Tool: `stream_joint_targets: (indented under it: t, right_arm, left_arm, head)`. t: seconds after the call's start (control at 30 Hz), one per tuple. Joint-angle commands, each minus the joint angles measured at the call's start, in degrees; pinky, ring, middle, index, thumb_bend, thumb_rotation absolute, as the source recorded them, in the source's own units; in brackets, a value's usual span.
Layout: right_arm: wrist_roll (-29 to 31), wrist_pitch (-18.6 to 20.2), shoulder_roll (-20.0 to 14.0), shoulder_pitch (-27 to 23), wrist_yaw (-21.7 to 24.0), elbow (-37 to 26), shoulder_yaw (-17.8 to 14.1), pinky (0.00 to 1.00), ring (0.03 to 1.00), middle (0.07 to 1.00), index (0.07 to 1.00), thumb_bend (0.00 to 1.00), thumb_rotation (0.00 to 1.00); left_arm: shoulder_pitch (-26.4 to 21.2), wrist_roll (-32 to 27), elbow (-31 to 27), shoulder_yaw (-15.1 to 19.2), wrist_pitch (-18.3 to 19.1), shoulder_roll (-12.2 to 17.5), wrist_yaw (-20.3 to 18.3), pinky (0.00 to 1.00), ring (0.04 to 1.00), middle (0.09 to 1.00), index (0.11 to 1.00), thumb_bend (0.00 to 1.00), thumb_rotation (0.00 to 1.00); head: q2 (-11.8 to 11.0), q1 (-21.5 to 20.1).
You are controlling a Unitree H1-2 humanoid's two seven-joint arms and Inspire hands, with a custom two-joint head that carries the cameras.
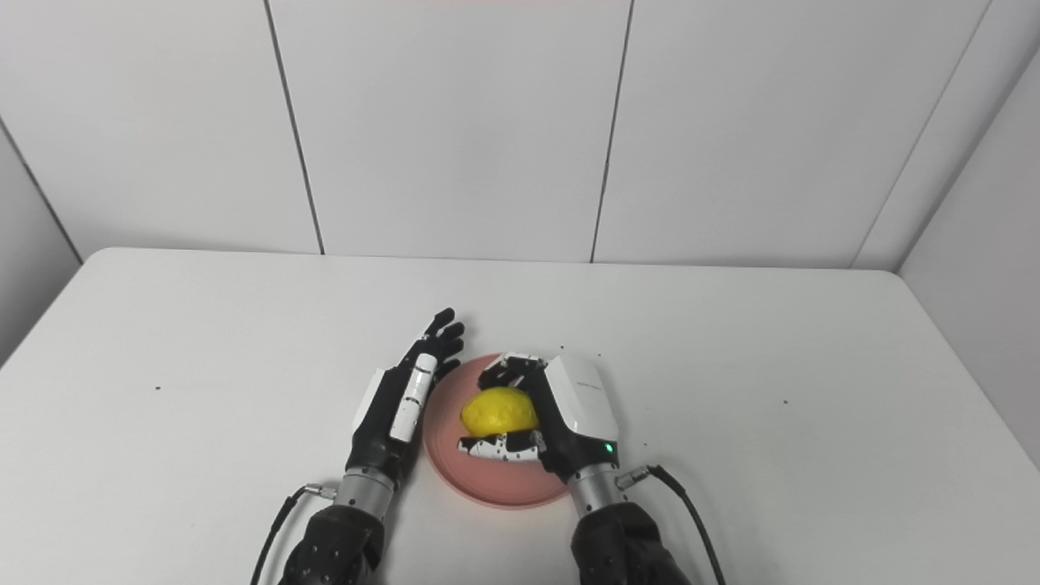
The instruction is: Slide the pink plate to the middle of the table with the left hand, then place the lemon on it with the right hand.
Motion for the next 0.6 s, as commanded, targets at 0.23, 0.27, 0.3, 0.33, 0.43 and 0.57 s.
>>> stream_joint_targets:
  t: [0.23, 0.27, 0.3, 0.33, 0.43, 0.57]
  right_arm:
    - [-2.3, -4.4, 0.1, -1.1, -2.7, 0.0, 0.4, 0.83, 0.871, 0.889, 0.889, 0.67, 0.25]
    - [-3.0, -4.2, 0.2, -1.0, -3.0, -0.2, 0.4, 0.85, 0.887, 0.903, 0.900, 0.66, 0.29]
    - [-3.4, -4.0, 0.2, -0.9, -3.2, -0.4, 0.3, 0.89, 0.907, 0.918, 0.907, 0.66, 0.33]
    - [-3.7, -4.0, 0.3, -0.9, -3.3, -0.5, 0.3, 0.89, 0.909, 0.920, 0.908, 0.66, 0.34]
    - [-4.5, -3.7, 0.5, -0.6, -3.8, -1.1, 0.2, 0.95, 0.947, 0.941, 0.910, 0.67, 0.41]
    - [-2.6, -6.0, 0.6, 0.0, -4.5, -1.7, -0.4, 1.00, 0.996, 0.979, 0.933, 0.69, 0.64]
  left_arm:
    - [1.8, -0.6, 1.3, 0.1, -1.3, -0.1, 0.1, 0.87, 0.906, 0.902, 0.890, 0.49, 1.00]
    - [1.9, -0.6, 1.3, 0.2, -1.2, -0.2, 0.2, 0.87, 0.907, 0.902, 0.889, 0.49, 1.00]
    - [1.9, -0.6, 1.2, 0.2, -1.0, -0.2, 0.2, 0.87, 0.912, 0.904, 0.891, 0.49, 1.00]
    - [1.9, -0.6, 1.2, 0.2, -1.0, -0.2, 0.2, 0.87, 0.912, 0.904, 0.891, 0.50, 1.00]
    - [1.8, -0.8, 1.5, 0.2, -0.9, -0.1, 0.0, 0.89, 0.920, 0.907, 0.896, 0.51, 1.00]
    - [1.7, -1.4, 1.6, 0.4, -0.8, 0.0, -0.4, 0.91, 0.929, 0.914, 0.905, 0.51, 1.00]
  head:
    - [0.0, -0.8]
    - [0.0, -0.8]
    - [0.0, -0.8]
    - [0.0, -0.8]
    - [0.0, -1.2]
    - [0.0, -1.4]
